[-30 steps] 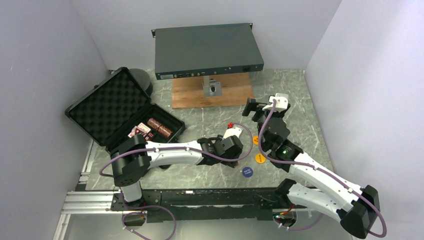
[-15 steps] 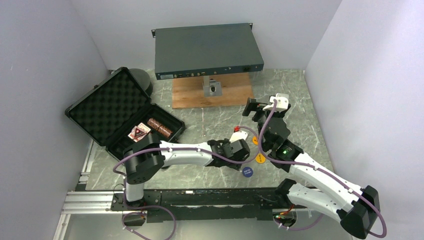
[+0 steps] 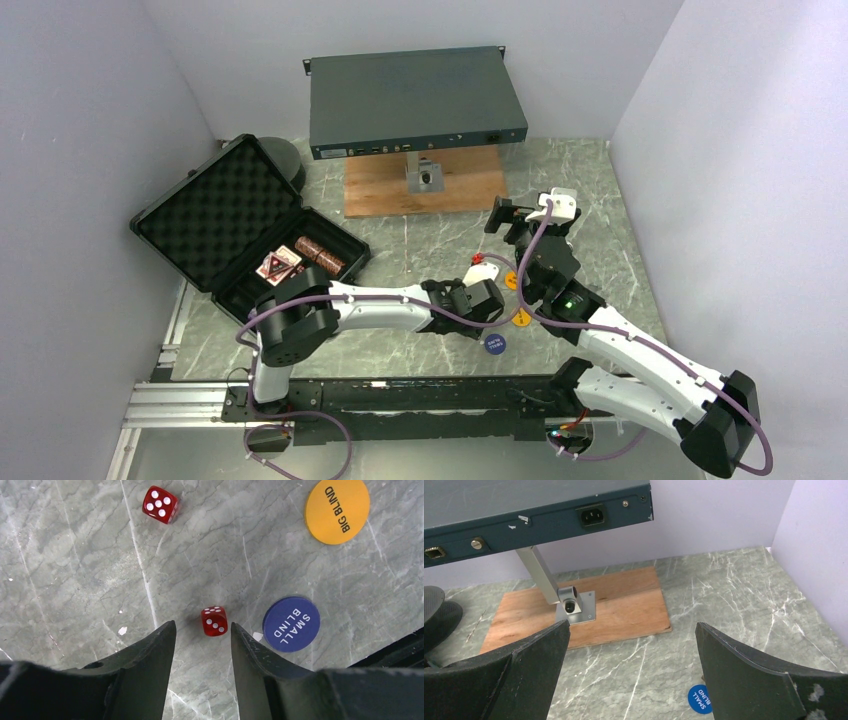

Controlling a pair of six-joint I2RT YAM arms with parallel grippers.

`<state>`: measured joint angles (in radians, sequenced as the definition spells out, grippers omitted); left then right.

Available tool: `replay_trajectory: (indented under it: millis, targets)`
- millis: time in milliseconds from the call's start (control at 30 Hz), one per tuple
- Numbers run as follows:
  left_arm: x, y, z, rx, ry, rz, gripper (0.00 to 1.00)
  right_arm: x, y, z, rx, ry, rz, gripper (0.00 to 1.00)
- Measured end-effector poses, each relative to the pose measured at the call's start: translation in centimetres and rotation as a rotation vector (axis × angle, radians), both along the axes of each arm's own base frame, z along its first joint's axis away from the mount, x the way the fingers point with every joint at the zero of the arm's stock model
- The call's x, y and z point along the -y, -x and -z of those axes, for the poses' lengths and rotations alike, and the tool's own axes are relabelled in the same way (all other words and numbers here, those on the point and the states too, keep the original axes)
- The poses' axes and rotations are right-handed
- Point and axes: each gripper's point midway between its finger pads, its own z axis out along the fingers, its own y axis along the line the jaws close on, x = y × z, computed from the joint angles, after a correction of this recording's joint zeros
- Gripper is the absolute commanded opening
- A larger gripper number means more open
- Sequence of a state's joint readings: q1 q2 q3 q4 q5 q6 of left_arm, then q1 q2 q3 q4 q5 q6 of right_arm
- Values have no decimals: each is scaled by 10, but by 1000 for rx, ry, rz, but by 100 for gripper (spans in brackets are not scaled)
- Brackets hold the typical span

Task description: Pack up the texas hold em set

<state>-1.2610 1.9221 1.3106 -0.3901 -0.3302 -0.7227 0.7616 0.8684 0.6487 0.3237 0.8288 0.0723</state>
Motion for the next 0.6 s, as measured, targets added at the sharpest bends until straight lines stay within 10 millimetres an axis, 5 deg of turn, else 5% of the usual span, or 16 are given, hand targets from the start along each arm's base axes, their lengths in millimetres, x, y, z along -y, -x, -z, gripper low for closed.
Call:
replay_trajectory:
  millis: [600]
  targets:
    - [7, -2, 6, -2, -9, 2, 43, 0, 0, 2, -2, 2, 0, 100]
